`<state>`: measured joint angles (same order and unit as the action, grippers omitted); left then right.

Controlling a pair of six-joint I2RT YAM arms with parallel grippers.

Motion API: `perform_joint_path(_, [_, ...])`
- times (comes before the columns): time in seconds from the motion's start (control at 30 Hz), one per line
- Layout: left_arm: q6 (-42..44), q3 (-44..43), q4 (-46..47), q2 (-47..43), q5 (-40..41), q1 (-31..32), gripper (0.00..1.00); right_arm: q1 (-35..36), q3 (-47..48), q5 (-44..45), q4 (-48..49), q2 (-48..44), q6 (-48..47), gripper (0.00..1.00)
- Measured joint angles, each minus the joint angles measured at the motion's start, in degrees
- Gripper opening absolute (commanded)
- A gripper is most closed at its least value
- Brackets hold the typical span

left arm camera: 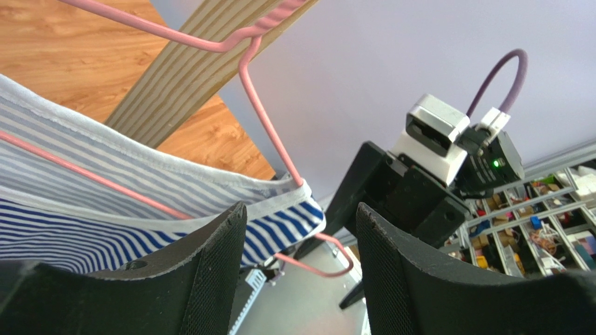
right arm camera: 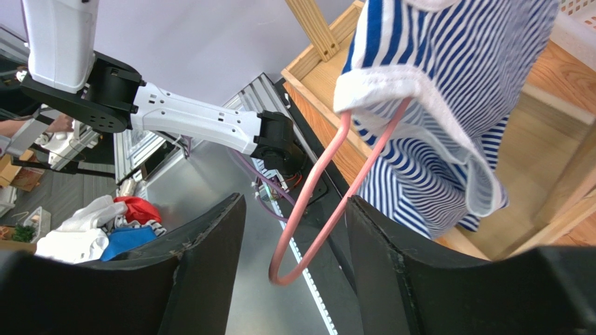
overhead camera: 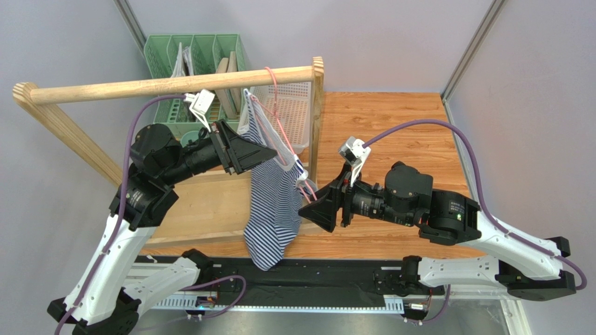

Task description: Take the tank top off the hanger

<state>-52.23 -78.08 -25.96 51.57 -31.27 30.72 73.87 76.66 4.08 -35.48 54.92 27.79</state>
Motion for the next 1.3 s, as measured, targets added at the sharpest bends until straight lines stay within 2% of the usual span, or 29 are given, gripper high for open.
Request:
perform_joint_path(0.07, [0.07, 0.00, 1.42, 0.98, 1.86, 1.20, 0.62, 0.11, -0.22, 0.02, 0.66, 0.00, 0.26, 0.54])
perform_joint_path(0.23, [0.24, 1.16, 3.50, 1.25, 6.97, 3.50, 0.61, 0.55, -0.98, 0.79, 1.81, 0.02, 0.90, 0.53])
perform_joint_path(0.43, [1.05, 4.52, 4.50, -3.80, 12.66, 4.04, 0.61, 0.59, -0.98, 4.24, 2.43, 0.22, 0.87, 0.54])
perform_joint_path(0.63, [1.36, 5.75, 6.01, -6.97, 14.29, 4.07, 0.61, 0.59, -0.22, 7.61, 2.89, 2.14, 0.90, 0.49])
perform_joint_path(1.0, [1.09, 9.49, 6.91, -9.20, 13.77, 4.07, 0.59, 0.59, 0.79, 11.50, 4.35, 3.67, 0.85, 0.28])
perform_joint_path(1.13, [0.98, 10.43, 6.88, -11.52, 13.84, 4.07, 0.59, 0.59, 1.44, 11.85, 5.01, 4.37, 0.98, 0.15])
perform_joint_path(1.3, [0.90, 10.43, 6.88, -14.82, 13.84, 4.07, 0.59, 0.59, 2.25, 11.76, 5.05, 5.81, 1.36, 0.06])
